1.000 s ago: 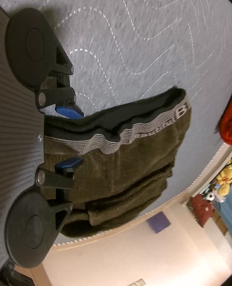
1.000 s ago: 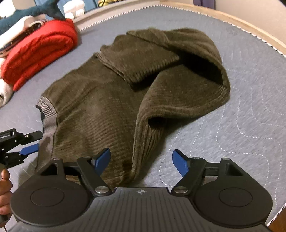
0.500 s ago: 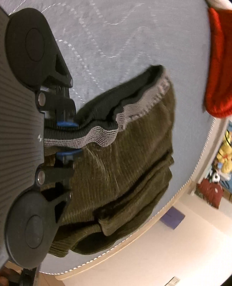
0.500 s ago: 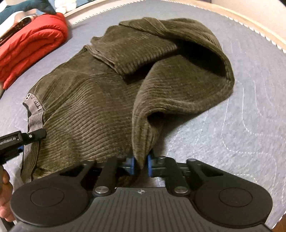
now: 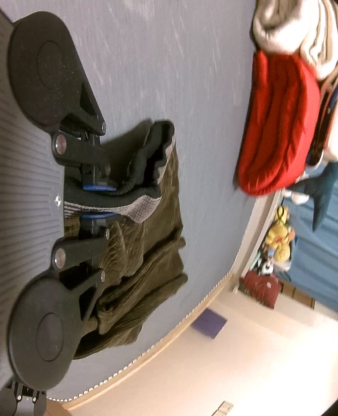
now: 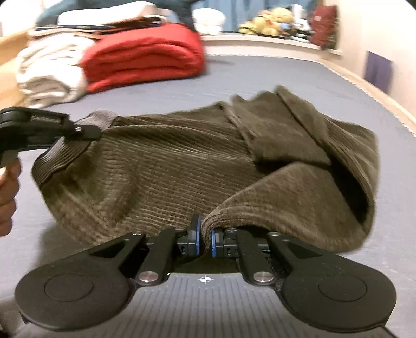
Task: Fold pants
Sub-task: 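Grasp the grey waistband with the left gripper while the right gripper grasps the pant leg, then open both grippers and release the pants onto the bed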
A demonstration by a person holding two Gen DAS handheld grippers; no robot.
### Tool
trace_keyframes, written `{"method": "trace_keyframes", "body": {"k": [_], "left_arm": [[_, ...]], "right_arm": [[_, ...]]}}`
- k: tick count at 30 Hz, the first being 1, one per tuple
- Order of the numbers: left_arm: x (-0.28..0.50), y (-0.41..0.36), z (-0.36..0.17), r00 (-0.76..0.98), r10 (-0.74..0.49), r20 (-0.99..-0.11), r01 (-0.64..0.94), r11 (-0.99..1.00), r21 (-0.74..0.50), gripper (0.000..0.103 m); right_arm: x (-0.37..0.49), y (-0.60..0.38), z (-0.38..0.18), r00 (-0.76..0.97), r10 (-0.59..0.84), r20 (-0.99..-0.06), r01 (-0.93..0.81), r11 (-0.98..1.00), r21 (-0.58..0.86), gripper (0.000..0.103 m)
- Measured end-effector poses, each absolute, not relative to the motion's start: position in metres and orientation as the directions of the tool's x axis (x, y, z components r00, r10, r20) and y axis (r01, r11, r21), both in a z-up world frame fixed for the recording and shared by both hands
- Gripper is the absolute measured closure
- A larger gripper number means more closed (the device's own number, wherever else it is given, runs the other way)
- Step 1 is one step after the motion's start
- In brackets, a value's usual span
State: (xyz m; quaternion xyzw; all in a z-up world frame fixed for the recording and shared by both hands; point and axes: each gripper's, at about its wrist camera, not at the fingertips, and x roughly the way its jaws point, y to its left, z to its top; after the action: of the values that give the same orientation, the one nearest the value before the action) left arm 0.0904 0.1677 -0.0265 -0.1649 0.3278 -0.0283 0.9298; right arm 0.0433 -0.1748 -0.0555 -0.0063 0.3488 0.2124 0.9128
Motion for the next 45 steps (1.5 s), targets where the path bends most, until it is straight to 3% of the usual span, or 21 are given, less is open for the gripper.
{"method": "trace_keyframes", "body": {"k": [7, 12, 16, 19, 22, 25, 27, 29, 31, 33, 35, 40, 42, 45], "left_arm": [[0.026, 0.253, -0.015, 0.733, -0.088, -0.675, -0.169, 0.937, -0.305, 0.089], [-0.021, 0.299, -0.016, 0.673, -0.030, -0.739, -0.218, 0.947, -0.237, 0.088], [-0.032, 0.314, -0.037, 0.562, -0.059, -0.825, -0.223, 0.950, -0.220, 0.087], [-0.031, 0.292, -0.043, 0.495, 0.054, -0.867, -0.147, 0.989, -0.022, 0.081], [-0.029, 0.272, -0.028, 0.537, 0.133, -0.833, -0.102, 0.990, 0.092, 0.059], [-0.033, 0.271, 0.008, 0.622, 0.125, -0.773, -0.158, 0.987, 0.033, 0.058], [-0.038, 0.271, 0.036, 0.666, 0.089, -0.740, -0.192, 0.980, -0.055, 0.058], [-0.042, 0.265, 0.061, 0.705, 0.064, -0.706, -0.198, 0.974, -0.109, 0.056], [-0.048, 0.251, 0.082, 0.738, 0.076, -0.671, -0.194, 0.976, -0.102, 0.052], [-0.046, 0.230, 0.092, 0.768, 0.070, -0.637, -0.166, 0.982, -0.093, 0.047], [-0.039, 0.213, 0.088, 0.785, 0.056, -0.617, -0.149, 0.984, -0.100, 0.027], [-0.010, 0.184, 0.027, 0.682, 0.049, -0.730, -0.120, 0.992, -0.045, 0.026], [-0.004, 0.182, 0.013, 0.659, 0.041, -0.751, -0.098, 0.995, -0.032, 0.026], [0.003, 0.179, 0.007, 0.660, 0.065, -0.749, -0.090, 0.996, 0.007, 0.026]], "right_arm": [[0.001, -0.123, -0.039, 0.536, 0.593, -0.601, -0.654, 0.741, 0.148, 0.096], [-0.045, -0.089, -0.040, 0.394, 0.688, -0.610, -0.869, 0.495, -0.003, 0.096], [-0.069, -0.077, -0.048, 0.300, 0.680, -0.669, -0.928, 0.371, -0.040, 0.096], [-0.068, -0.073, -0.051, 0.290, 0.638, -0.713, -0.933, 0.353, -0.064, 0.090], [-0.060, -0.082, -0.045, 0.250, 0.625, -0.740, -0.943, 0.330, -0.040, 0.088], [-0.069, -0.103, -0.027, 0.240, 0.664, -0.708, -0.947, 0.322, -0.018, 0.086], [-0.066, -0.122, -0.011, 0.219, 0.728, -0.650, -0.945, 0.323, 0.043, 0.075], [-0.053, -0.148, 0.015, 0.254, 0.781, -0.571, -0.927, 0.366, 0.088, 0.044], [-0.033, -0.172, 0.039, 0.295, 0.813, -0.503, -0.897, 0.417, 0.147, 0.034], [-0.005, -0.188, 0.057, 0.372, 0.803, -0.465, -0.852, 0.494, 0.172, 0.033], [0.022, -0.193, 0.060, 0.482, 0.742, -0.467, -0.780, 0.606, 0.157, 0.032], [0.074, -0.197, -0.003, 0.640, 0.557, -0.529, -0.534, 0.817, 0.215, 0.031], [0.091, -0.190, -0.031, 0.623, 0.470, -0.625, -0.462, 0.866, 0.191, 0.032], [0.101, -0.188, -0.045, 0.651, 0.456, -0.607, -0.457, 0.874, 0.167, 0.027]]}}
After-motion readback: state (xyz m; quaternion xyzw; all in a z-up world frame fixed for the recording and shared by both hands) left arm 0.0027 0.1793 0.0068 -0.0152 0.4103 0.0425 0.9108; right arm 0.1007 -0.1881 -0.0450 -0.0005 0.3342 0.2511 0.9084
